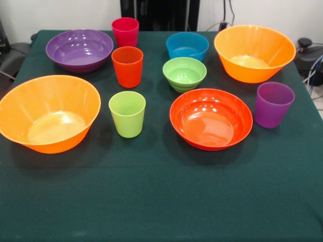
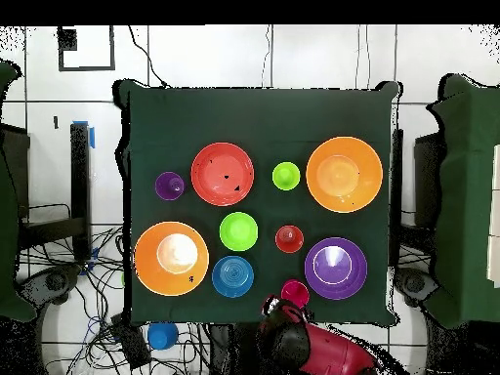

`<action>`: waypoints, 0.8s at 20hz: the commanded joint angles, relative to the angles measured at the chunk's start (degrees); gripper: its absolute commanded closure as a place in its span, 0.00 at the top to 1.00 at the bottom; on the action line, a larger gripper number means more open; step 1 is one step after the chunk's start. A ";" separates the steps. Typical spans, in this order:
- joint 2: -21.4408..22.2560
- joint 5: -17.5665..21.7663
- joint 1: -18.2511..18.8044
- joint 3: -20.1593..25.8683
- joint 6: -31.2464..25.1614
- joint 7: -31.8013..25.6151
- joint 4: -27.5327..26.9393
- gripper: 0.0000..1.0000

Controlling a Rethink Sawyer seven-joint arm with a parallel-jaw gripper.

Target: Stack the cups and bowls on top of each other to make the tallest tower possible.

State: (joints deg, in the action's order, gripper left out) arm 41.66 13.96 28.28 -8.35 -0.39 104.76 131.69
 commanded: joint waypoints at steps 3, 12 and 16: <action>-2.46 -2.76 1.27 9.48 -2.32 7.89 -3.91 1.00; -6.52 -2.43 0.82 8.98 3.56 9.82 -4.94 1.00; -9.08 -2.22 0.57 8.31 5.22 9.78 -6.63 1.00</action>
State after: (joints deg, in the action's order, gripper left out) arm 37.96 13.95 29.32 -5.42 -0.10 104.76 131.35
